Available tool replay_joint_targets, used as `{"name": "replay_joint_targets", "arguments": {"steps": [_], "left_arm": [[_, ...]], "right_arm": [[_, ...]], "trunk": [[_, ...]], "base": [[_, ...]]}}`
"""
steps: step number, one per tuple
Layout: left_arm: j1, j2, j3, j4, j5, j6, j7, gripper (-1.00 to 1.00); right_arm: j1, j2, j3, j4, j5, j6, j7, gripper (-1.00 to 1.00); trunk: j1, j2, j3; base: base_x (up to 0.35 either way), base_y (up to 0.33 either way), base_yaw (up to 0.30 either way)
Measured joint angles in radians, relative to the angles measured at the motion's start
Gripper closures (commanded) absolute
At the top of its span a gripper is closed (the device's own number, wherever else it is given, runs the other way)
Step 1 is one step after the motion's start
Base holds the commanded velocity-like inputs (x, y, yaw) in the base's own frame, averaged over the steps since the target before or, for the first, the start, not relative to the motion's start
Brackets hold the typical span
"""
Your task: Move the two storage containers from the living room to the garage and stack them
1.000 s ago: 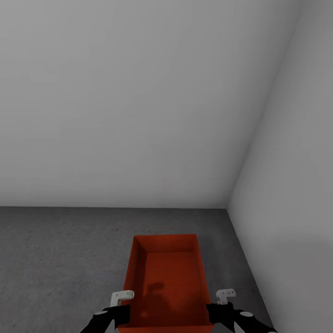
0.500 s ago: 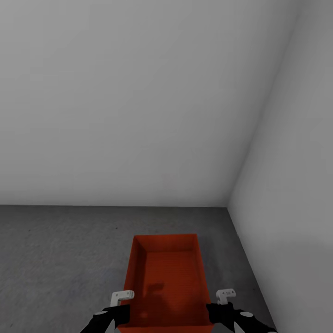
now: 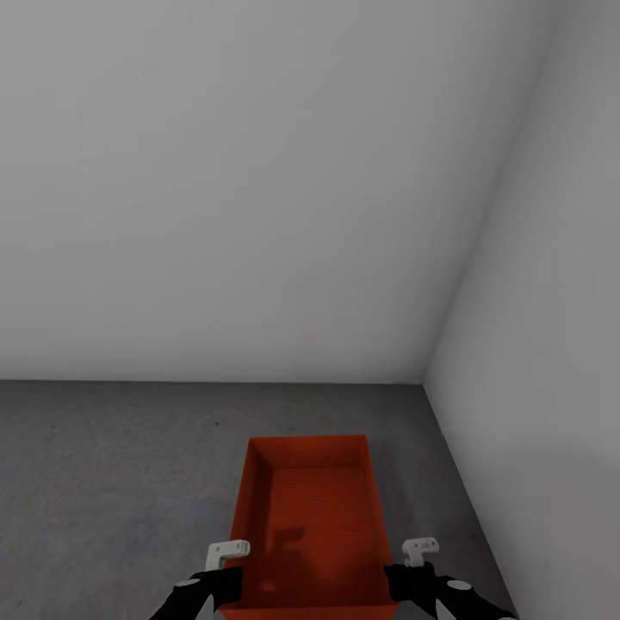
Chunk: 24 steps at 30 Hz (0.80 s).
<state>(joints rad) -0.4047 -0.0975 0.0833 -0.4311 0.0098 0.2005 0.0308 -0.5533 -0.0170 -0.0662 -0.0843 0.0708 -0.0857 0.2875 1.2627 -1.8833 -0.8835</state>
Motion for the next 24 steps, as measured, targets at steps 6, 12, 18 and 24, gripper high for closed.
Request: {"name": "replay_joint_targets", "arguments": {"steps": [6, 12, 18, 24], "left_arm": [[0.000, 0.000, 0.000, 0.000, 0.000, 0.002, 0.000, 1.00], [0.000, 0.000, 0.000, 0.000, 0.000, 0.002, 0.000, 1.00], [0.000, 0.000, 0.000, 0.000, 0.000, 0.001, 0.000, 1.00], [0.000, 0.000, 0.000, 0.000, 0.000, 0.001, 0.000, 1.00]], "right_arm": [[0.000, 0.000, 0.000, 0.000, 0.000, 0.001, 0.000, 1.00], [0.000, 0.000, 0.000, 0.001, 0.000, 0.001, 0.000, 1.00], [0.000, 0.000, 0.000, 0.000, 0.000, 0.000, 0.000, 1.00], [0.000, 0.000, 0.000, 0.000, 0.000, 0.001, 0.000, 1.00]], "trunk": [[0.023, -0.042, -0.019], [0.046, -0.084, -0.038], [0.069, -0.126, -0.056], [0.069, -0.126, -0.056]], "base": [[0.000, 0.000, 0.000], [0.000, 0.000, 0.000], [0.000, 0.000, 0.000], [0.000, 0.000, 0.000]]}}
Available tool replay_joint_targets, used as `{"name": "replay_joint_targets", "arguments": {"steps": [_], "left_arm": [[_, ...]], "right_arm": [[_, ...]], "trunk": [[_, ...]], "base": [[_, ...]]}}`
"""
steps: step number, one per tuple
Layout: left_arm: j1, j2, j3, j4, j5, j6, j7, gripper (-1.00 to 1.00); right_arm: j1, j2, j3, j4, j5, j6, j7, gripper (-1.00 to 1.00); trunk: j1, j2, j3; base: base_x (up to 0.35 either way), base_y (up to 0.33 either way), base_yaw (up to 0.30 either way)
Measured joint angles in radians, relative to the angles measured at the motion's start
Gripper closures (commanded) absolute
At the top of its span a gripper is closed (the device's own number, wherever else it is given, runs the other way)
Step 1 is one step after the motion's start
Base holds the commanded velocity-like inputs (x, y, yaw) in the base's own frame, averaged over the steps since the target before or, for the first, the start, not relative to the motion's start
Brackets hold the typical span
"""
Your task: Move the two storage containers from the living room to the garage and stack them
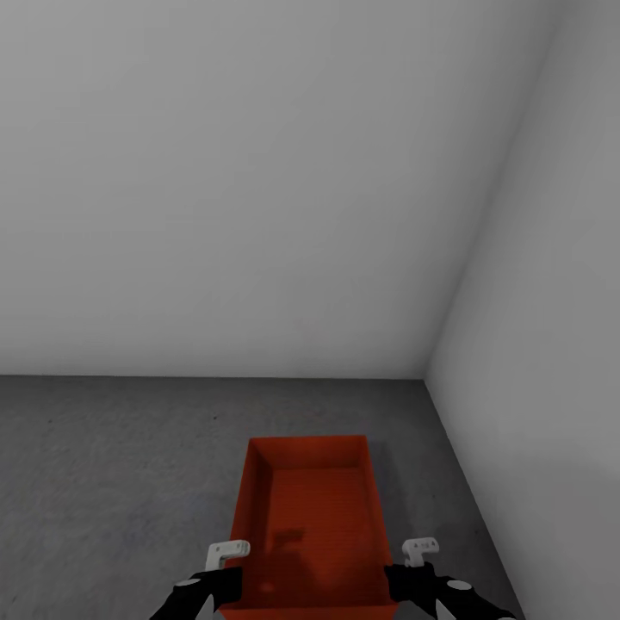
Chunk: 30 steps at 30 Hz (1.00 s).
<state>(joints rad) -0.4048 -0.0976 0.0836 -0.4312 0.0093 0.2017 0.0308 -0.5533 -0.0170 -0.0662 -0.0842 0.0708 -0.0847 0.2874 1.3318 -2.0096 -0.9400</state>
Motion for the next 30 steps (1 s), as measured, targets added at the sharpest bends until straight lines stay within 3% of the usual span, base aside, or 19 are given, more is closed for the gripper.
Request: {"name": "replay_joint_targets", "arguments": {"steps": [5, 30], "left_arm": [[0.000, 0.000, -0.001, 0.000, 0.001, -0.002, 0.000, 1.00], [0.000, 0.000, 0.001, 0.000, 0.000, 0.004, 0.000, 1.00]], "right_arm": [[0.000, 0.000, 0.000, 0.000, 0.000, -0.002, 0.000, 1.00], [0.000, 0.000, 0.000, 0.000, 0.000, 0.004, 0.000, 1.00]], "trunk": [[0.000, 0.000, 0.000], [0.088, -0.161, -0.072]], "base": [[0.000, 0.000, 0.000], [0.000, 0.000, 0.000]]}}
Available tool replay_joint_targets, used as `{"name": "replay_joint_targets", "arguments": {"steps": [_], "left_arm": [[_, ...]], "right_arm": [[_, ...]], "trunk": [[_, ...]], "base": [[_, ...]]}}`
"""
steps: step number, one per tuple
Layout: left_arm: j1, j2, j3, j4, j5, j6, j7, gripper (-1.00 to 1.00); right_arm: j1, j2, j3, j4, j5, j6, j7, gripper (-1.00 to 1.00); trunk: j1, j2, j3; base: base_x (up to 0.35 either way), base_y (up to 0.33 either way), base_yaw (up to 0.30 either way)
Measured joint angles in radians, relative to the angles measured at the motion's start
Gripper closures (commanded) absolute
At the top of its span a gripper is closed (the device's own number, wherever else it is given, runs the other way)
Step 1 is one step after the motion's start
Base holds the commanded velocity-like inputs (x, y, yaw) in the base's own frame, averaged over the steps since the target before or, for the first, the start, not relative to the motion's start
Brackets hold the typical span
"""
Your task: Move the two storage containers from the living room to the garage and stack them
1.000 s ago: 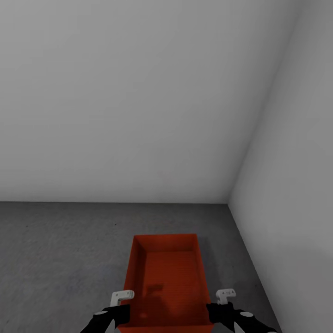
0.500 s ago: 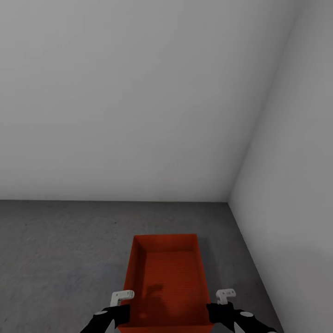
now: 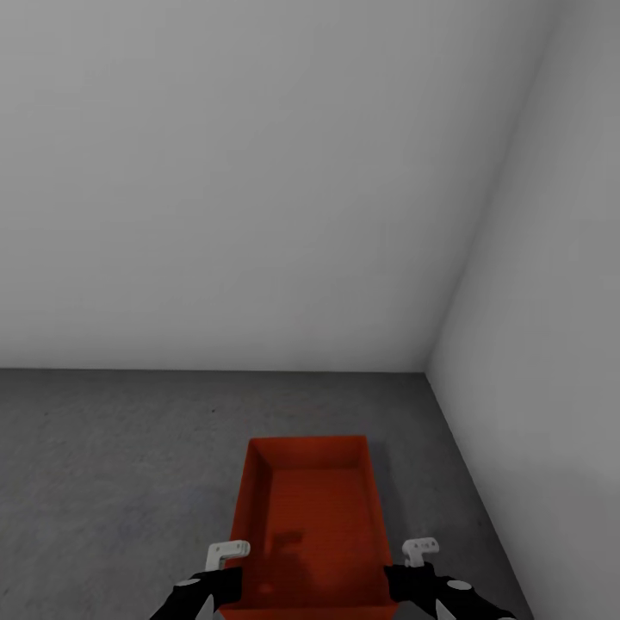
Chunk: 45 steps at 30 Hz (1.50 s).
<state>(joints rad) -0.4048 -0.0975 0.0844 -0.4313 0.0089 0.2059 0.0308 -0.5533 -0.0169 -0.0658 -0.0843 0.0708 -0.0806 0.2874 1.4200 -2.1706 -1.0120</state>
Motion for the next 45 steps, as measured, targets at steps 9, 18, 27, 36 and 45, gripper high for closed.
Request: {"name": "replay_joint_targets", "arguments": {"steps": [9, 18, 27, 36, 45], "left_arm": [[0.000, 0.000, -0.002, 0.000, 0.001, -0.006, 0.000, 1.00], [0.000, 0.001, -0.002, 0.000, 0.001, -0.003, 0.000, 1.00], [0.000, 0.000, -0.002, 0.000, 0.001, -0.005, 0.000, 1.00], [0.000, 0.000, -0.001, 0.000, 0.000, 0.000, 0.000, 1.00], [0.001, 0.002, 0.008, 0.002, -0.003, 0.000, -0.004, 1.00]], "right_arm": [[0.000, 0.000, -0.001, 0.001, 0.000, -0.007, 0.000, 1.00], [0.000, 0.000, -0.001, 0.000, 0.000, -0.004, 0.000, 1.00], [0.000, 0.000, -0.001, 0.001, 0.000, -0.006, 0.000, 1.00], [0.000, 0.000, -0.001, 0.001, 0.000, -0.001, 0.000, 1.00], [0.000, 0.003, 0.023, 0.001, -0.022, 0.004, -0.004, 1.00]], "trunk": [[0.000, 0.000, 0.000], [0.027, -0.049, -0.022], [0.061, -0.112, -0.050], [0.084, -0.154, -0.069], [0.084, -0.154, -0.069]], "base": [[0.000, 0.000, 0.000], [0.000, 0.000, 0.000], [0.000, 0.000, 0.000], [0.000, 0.000, 0.000], [0.000, 0.000, 0.000]]}}
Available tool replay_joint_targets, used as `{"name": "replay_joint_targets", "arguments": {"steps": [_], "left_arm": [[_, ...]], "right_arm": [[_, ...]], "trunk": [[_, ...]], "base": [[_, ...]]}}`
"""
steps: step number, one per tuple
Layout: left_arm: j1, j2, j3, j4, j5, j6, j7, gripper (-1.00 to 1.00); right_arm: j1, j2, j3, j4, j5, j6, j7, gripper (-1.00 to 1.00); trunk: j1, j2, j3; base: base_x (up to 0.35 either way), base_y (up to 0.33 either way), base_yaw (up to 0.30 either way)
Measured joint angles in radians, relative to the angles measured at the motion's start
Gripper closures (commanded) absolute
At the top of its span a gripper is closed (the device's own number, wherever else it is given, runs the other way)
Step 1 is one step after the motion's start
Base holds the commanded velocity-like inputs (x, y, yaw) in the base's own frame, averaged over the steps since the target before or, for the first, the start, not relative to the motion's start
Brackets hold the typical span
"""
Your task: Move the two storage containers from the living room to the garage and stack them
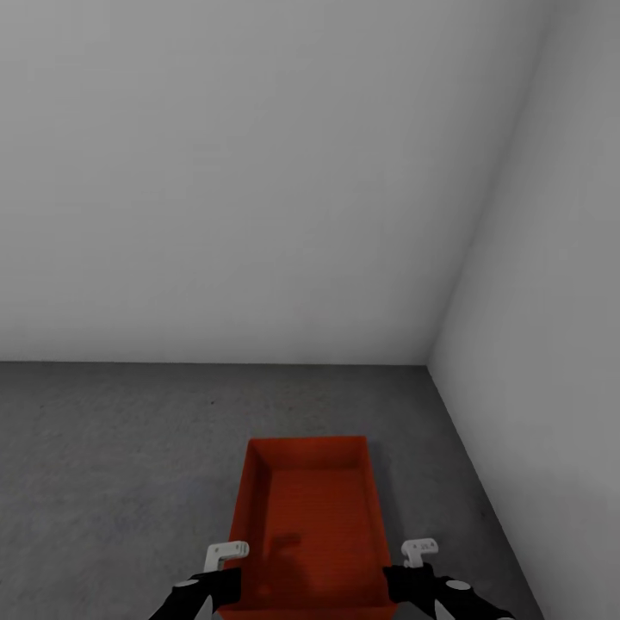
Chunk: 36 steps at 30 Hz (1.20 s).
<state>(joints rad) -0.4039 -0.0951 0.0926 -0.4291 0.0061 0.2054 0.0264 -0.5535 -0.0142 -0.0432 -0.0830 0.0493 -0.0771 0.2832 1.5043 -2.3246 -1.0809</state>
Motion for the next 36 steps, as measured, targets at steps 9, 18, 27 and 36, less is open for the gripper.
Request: {"name": "replay_joint_targets", "arguments": {"steps": [9, 18, 27, 36], "left_arm": [[0.001, -0.004, 0.008, 0.000, -0.013, -0.003, -0.002, 1.00], [0.000, -0.006, 0.011, -0.002, -0.020, -0.016, -0.003, 1.00], [0.000, -0.004, 0.007, -0.002, -0.018, -0.016, -0.004, 1.00], [0.001, -0.005, -0.006, -0.002, -0.003, -0.017, 0.002, -1.00]], "right_arm": [[0.000, -0.004, 0.035, 0.013, -0.041, -0.015, 0.000, 1.00], [0.000, -0.005, 0.069, 0.017, -0.079, -0.036, 0.000, 1.00], [0.000, -0.006, 0.109, 0.017, -0.120, -0.036, 0.000, 1.00], [-0.001, -0.005, -0.030, 0.018, 0.023, -0.040, 0.006, -1.00]], "trunk": [[0.000, 0.000, 0.000], [0.015, -0.028, -0.012], [0.015, -0.028, -0.012], [0.015, -0.028, -0.012]], "base": [[0.000, 0.000, 0.000], [0.000, 0.000, 0.000], [0.000, 0.000, 0.000], [0.000, 0.000, 0.000]]}}
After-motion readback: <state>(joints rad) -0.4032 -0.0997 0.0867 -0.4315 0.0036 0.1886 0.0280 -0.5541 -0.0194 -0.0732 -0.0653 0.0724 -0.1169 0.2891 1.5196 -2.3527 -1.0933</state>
